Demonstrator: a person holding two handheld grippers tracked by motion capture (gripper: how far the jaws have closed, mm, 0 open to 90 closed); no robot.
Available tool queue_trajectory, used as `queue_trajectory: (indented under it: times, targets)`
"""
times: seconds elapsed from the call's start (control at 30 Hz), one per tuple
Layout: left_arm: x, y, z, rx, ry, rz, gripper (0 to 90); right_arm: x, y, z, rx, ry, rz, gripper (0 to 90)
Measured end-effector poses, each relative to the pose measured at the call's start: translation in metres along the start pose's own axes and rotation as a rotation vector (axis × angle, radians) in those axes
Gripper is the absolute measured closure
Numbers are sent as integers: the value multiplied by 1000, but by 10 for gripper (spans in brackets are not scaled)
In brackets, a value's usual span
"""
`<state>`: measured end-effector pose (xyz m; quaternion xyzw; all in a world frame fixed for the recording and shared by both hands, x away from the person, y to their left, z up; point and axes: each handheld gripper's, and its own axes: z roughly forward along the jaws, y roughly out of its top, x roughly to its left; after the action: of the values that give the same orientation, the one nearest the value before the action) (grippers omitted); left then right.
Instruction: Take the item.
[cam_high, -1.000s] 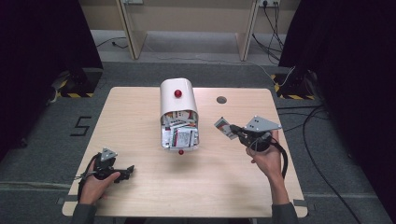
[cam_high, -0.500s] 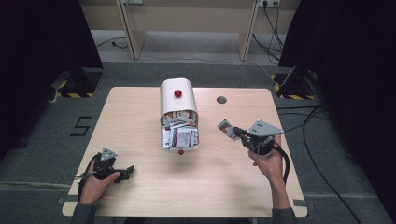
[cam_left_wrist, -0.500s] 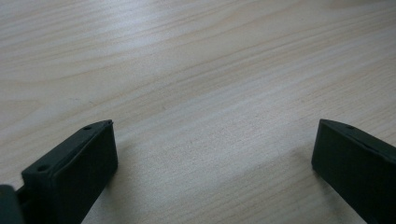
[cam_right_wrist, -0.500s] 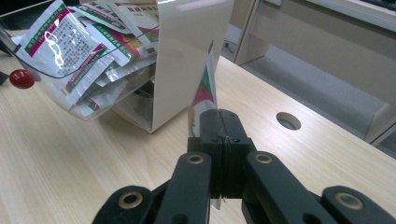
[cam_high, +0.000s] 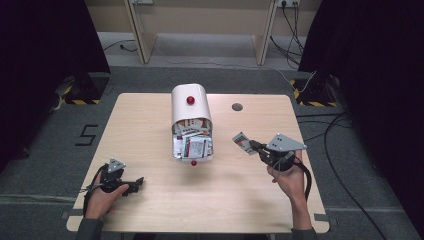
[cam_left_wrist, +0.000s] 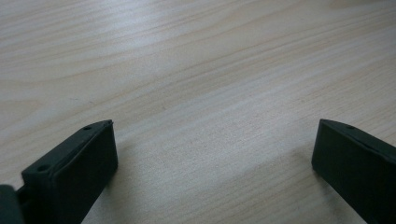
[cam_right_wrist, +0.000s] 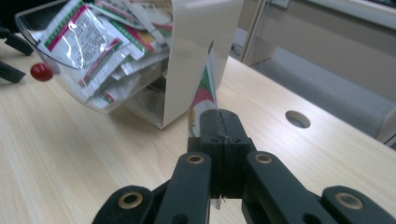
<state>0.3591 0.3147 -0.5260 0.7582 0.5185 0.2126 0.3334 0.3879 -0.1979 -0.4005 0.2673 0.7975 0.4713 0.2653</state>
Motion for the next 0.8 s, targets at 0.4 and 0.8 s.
queue_trajectory:
  times: [0.4, 0.8]
  targets:
    - [0, 0, 0, 0, -2, 1, 0, -4, -17, 19, 60, 12, 25, 900]
    - [0, 0, 0, 0, -2, 2, 0, -2, -30, 37, 132, 9, 17, 900]
